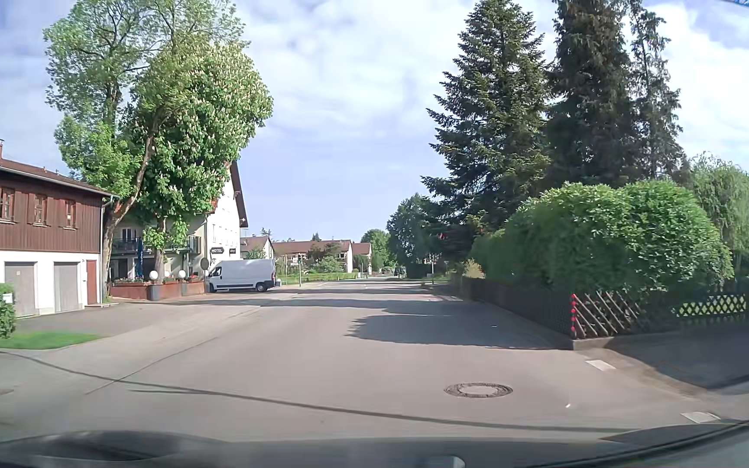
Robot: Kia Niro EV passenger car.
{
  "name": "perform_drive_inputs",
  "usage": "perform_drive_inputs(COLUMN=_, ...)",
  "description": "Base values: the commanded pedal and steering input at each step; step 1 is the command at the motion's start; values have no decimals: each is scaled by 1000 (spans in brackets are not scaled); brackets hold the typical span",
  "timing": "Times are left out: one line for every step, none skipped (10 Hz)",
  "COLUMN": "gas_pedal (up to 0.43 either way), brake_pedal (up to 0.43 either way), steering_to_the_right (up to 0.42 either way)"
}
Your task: Follow the waypoints while adhering to traffic rules and regulations
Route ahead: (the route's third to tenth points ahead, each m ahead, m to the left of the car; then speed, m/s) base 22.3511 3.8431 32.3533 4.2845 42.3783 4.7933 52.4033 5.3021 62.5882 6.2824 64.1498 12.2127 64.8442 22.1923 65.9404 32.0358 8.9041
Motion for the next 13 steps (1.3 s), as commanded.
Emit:
perform_drive_inputs(gas_pedal=20, brake_pedal=0, steering_to_the_right=-9)
perform_drive_inputs(gas_pedal=20, brake_pedal=0, steering_to_the_right=-10)
perform_drive_inputs(gas_pedal=20, brake_pedal=0, steering_to_the_right=-10)
perform_drive_inputs(gas_pedal=20, brake_pedal=0, steering_to_the_right=-10)
perform_drive_inputs(gas_pedal=20, brake_pedal=0, steering_to_the_right=-10)
perform_drive_inputs(gas_pedal=20, brake_pedal=0, steering_to_the_right=-11)
perform_drive_inputs(gas_pedal=20, brake_pedal=0, steering_to_the_right=-12)
perform_drive_inputs(gas_pedal=0, brake_pedal=0, steering_to_the_right=-11)
perform_drive_inputs(gas_pedal=0, brake_pedal=0, steering_to_the_right=-12)
perform_drive_inputs(gas_pedal=0, brake_pedal=0, steering_to_the_right=-11)
perform_drive_inputs(gas_pedal=0, brake_pedal=0, steering_to_the_right=-7)
perform_drive_inputs(gas_pedal=0, brake_pedal=0, steering_to_the_right=-5)
perform_drive_inputs(gas_pedal=0, brake_pedal=0, steering_to_the_right=-4)
